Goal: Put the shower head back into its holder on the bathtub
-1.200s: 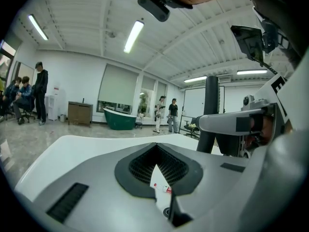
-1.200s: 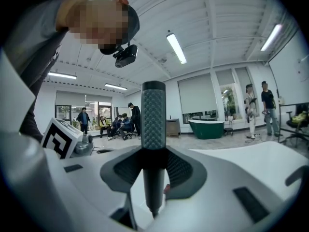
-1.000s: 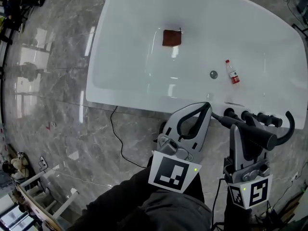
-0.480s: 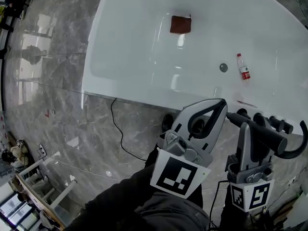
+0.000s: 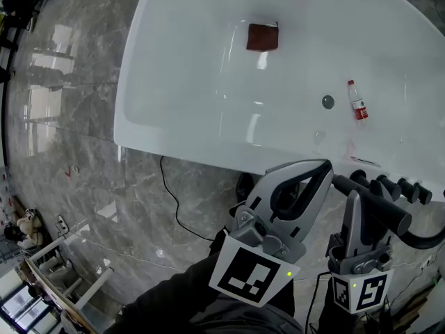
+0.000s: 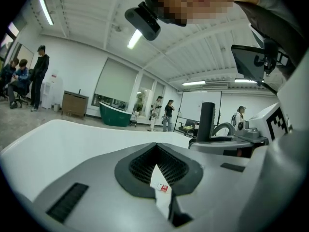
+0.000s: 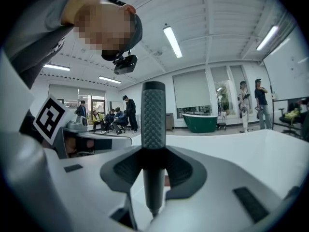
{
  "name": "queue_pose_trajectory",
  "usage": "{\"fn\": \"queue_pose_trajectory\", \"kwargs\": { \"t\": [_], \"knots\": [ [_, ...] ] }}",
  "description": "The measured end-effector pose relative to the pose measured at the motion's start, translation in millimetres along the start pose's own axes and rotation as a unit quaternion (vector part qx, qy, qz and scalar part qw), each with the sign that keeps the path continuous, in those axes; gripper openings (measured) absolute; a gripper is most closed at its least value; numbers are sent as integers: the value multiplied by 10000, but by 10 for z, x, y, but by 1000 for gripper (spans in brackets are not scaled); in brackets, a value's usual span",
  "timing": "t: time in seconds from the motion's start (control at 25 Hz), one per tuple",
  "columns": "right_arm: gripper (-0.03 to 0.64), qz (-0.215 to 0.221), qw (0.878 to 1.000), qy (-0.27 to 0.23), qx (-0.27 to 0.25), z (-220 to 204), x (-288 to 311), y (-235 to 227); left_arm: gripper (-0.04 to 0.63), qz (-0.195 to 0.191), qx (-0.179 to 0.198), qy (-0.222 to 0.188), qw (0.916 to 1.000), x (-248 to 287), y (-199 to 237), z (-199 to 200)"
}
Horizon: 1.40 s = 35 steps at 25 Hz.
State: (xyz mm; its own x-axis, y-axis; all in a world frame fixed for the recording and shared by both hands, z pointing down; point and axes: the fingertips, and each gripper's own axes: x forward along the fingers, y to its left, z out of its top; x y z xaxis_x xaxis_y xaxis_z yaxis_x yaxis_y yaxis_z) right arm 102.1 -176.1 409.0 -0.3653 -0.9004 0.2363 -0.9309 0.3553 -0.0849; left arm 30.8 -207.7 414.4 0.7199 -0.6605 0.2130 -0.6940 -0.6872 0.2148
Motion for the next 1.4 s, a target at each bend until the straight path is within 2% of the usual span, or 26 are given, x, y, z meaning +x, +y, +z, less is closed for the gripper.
{"fn": "queue_pose_trajectory", "kwargs": {
  "t": [0.36, 0.64, 1.4],
  "knots": [
    [138, -248, 9997, -12, 61, -286, -5, -98, 3, 34, 188, 7, 9998, 73, 14, -186],
    [138, -374, 9993, 9, 95, -480, 9, -184, 3, -53, 117, 67, 9999, 108, -21, -329],
    [138, -353, 9992, 180, 106, -899, 130, -177, 3, -99, -25, 209, 9997, 167, 72, -584]
  ]
}}
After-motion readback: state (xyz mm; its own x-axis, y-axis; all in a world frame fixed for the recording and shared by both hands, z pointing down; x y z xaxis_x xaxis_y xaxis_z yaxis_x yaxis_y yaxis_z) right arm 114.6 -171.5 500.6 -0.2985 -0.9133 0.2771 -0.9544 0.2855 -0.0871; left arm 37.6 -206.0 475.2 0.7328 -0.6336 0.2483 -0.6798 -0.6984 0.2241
